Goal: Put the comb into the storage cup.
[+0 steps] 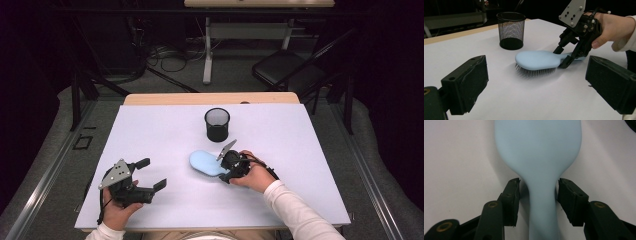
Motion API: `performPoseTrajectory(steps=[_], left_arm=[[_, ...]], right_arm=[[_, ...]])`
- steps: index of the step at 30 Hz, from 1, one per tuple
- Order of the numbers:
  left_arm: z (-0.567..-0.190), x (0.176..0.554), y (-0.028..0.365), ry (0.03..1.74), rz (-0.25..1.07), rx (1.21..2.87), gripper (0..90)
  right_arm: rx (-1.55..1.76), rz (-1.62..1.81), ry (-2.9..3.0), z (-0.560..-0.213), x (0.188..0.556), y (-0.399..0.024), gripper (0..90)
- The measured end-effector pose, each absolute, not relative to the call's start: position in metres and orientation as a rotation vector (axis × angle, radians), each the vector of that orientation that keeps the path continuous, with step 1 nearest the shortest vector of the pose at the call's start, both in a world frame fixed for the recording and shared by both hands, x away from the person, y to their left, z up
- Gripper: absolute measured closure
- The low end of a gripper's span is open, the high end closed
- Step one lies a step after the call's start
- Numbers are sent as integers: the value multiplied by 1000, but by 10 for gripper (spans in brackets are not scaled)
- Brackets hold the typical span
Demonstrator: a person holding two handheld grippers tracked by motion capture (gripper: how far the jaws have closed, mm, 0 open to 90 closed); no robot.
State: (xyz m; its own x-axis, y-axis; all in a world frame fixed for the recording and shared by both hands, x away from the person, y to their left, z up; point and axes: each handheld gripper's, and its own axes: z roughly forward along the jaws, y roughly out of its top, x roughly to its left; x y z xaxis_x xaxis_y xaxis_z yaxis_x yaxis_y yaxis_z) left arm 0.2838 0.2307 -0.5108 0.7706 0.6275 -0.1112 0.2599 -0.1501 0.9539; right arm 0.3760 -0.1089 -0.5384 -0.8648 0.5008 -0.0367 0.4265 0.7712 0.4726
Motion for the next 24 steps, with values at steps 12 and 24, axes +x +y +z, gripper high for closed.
performPoseTrajectory(steps=[12,24], left_arm=[[-511,284,231,698,370,1735,44],[-511,284,230,695,367,1736,44]], right_arm=[[784,675,2793,-538,378,-107,532],[754,677,2809,-537,378,-106,628]])
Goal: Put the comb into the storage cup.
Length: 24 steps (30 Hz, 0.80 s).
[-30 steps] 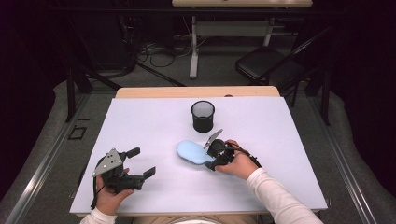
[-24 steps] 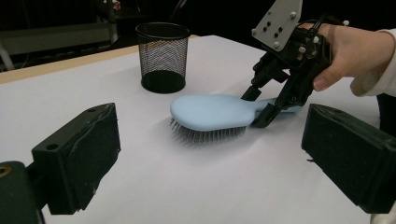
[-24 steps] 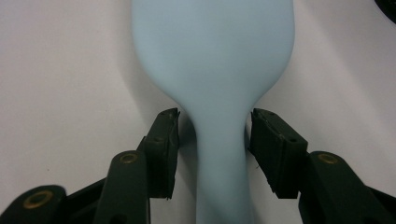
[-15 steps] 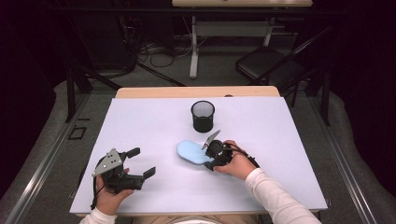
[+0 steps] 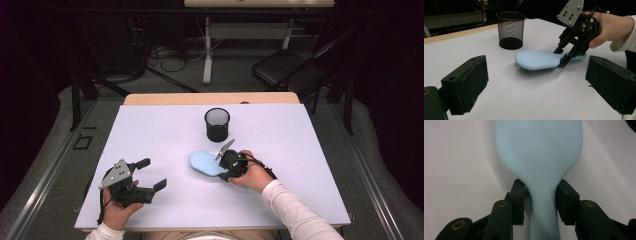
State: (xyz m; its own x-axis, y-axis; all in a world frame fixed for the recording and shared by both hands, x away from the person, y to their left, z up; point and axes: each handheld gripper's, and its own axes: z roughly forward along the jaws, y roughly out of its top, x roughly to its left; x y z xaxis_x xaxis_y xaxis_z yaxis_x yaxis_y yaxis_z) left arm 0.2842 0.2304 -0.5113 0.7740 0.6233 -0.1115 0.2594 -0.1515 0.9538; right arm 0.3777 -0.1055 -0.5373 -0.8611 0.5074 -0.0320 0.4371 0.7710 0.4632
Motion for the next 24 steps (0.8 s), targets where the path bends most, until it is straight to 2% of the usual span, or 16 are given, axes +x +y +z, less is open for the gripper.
performPoseTrajectory(steps=[24], left_arm=[[-511,284,231,701,371,1734,44]], right_arm=[[723,676,2810,-537,378,-108,678]])
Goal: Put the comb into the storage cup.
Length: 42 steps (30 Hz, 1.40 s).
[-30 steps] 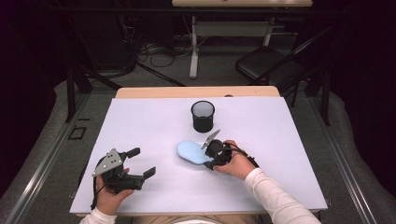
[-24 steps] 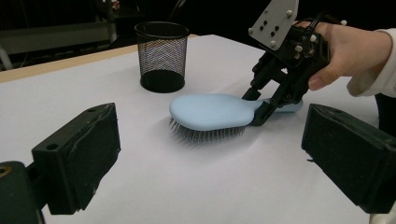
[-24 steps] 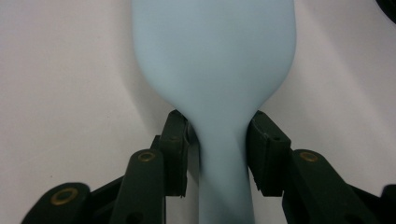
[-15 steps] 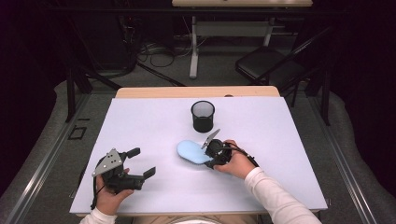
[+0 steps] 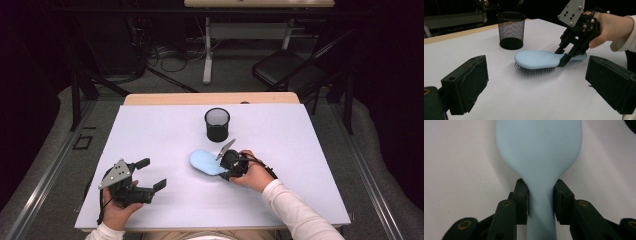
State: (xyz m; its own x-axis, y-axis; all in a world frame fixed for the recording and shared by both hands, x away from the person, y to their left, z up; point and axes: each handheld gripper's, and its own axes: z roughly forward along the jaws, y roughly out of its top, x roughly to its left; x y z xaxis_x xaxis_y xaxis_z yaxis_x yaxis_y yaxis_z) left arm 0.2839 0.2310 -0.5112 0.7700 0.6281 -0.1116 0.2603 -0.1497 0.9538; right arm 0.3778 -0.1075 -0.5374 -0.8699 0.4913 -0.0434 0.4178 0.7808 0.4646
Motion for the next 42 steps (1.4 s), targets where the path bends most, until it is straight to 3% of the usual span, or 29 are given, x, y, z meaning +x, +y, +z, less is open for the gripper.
performPoseTrajectory(steps=[42], left_arm=[[-512,284,231,705,372,1734,44]], right_arm=[[676,799,2723,-524,369,-113,691]])
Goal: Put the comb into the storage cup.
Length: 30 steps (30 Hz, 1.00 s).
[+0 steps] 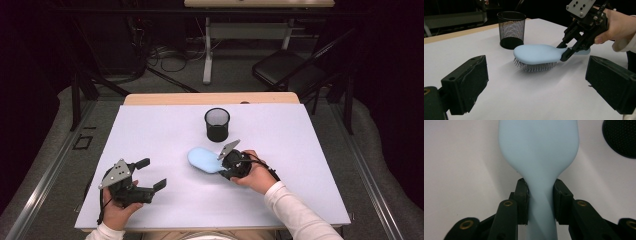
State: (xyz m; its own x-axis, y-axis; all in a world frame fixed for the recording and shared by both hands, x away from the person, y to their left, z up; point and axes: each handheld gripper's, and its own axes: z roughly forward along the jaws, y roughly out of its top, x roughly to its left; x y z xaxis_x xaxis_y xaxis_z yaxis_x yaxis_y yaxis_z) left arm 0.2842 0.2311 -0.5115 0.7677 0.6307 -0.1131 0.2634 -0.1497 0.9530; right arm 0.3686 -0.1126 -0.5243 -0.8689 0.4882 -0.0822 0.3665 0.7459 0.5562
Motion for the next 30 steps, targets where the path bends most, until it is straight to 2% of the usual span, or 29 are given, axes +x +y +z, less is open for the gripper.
performPoseTrajectory(steps=[30], left_arm=[[-512,284,231,711,379,1734,44]], right_arm=[[751,1048,2548,-502,363,-110,692]])
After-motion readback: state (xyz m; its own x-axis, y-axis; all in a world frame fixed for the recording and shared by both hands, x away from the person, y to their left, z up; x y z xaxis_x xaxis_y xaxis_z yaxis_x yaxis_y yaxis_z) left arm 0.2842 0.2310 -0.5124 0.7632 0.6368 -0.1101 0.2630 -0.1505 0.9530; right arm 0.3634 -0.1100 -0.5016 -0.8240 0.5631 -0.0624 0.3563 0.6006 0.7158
